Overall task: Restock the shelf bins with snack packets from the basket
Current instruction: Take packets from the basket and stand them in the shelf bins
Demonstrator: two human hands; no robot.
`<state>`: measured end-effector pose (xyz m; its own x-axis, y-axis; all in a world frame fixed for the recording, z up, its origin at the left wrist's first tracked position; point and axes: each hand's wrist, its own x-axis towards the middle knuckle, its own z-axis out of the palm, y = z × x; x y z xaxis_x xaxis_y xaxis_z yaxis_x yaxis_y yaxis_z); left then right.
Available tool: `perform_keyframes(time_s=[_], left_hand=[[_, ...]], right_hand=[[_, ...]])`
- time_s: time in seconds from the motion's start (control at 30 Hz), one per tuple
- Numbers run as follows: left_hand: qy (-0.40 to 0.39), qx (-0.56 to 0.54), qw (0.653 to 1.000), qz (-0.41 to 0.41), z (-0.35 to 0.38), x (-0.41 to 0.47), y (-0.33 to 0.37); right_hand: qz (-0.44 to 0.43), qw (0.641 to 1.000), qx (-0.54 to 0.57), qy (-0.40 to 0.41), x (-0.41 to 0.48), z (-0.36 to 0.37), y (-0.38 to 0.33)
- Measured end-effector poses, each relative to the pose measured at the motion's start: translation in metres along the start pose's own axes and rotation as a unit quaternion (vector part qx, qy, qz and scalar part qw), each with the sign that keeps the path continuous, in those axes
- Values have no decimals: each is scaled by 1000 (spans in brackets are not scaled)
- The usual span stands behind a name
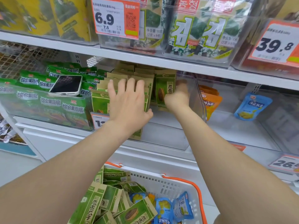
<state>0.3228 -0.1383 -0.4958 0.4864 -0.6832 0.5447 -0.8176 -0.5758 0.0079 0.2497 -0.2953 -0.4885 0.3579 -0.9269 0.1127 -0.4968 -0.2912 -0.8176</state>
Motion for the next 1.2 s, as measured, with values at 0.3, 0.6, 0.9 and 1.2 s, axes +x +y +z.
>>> perform_keyframes(time_s=[0.3,0.6,0.9,1.2], left_hand=[[42,1,999,-1,15,7,4],[39,-5,999,0,14,7,3],[37,-63,997,-5,5,2,0],[105,-172,978,59,-30,-26,-5]], right_hand=[[29,994,-101,32,38,20,11],[53,998,7,15,43,23,13],[90,992,-2,-90,17,9,9],[-207,972,-89,-61,-64,-34,-1]])
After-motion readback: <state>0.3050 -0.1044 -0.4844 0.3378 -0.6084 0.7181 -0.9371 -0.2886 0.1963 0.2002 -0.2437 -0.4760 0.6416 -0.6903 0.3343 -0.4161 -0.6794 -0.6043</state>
